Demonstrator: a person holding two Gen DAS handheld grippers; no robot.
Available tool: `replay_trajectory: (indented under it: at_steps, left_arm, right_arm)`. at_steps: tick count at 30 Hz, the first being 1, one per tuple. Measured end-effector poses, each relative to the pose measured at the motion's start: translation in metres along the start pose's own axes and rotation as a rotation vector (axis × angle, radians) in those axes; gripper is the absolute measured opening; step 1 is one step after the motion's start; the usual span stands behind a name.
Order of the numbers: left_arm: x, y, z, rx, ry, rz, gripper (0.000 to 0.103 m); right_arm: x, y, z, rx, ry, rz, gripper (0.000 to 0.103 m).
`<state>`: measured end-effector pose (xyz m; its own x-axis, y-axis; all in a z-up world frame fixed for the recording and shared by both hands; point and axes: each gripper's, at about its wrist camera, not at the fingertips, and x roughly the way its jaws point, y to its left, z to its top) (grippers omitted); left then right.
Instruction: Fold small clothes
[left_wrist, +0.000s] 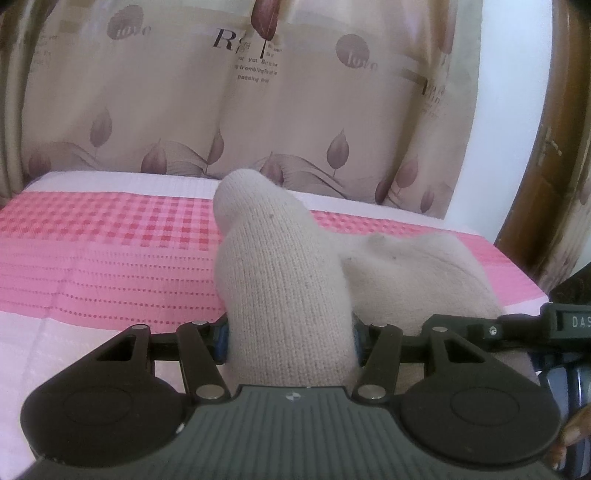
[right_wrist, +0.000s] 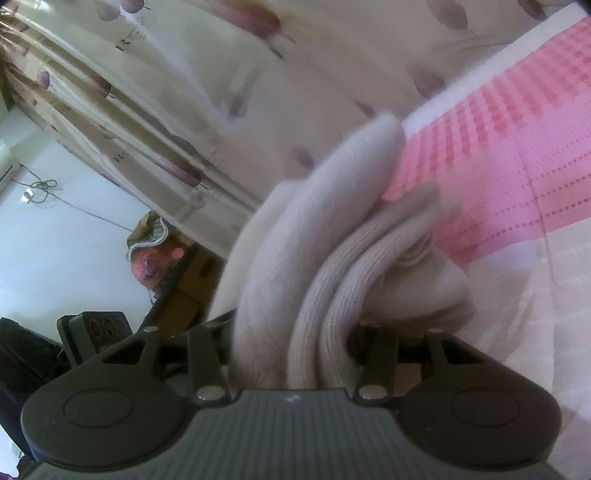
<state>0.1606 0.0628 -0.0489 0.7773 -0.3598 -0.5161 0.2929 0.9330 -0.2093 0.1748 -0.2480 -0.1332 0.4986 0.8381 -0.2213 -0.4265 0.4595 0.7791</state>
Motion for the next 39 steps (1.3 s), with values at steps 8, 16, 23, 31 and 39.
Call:
replay_trajectory:
  at_steps: [8,16,23,31,39]
  left_arm:
    - [0.012,0.004,-0.005,0.002,0.026,0.009,0.057]
    - [0.018,0.009,-0.01,0.006,0.04,0.032,0.061]
    - [0.019,0.011,-0.014,0.022,0.021,0.078,0.073]
    - [0.013,0.008,-0.015,0.051,-0.006,0.131,0.089]
    - [0.007,0.007,-0.02,0.072,-0.023,0.182,0.103]
  right_arm:
    - [0.002,-0.013,-0.003,0.027,-0.005,-0.017,0.05]
    - [-0.004,-0.025,-0.006,0.031,-0.015,-0.048,0.05]
    - [-0.009,-0.02,-0.009,-0.018,-0.016,-0.108,0.05]
    - [-0.015,-0.015,-0.022,-0.091,-0.006,-0.195,0.052]
    - [-0.016,-0.01,-0.037,-0.153,0.002,-0.28,0.064]
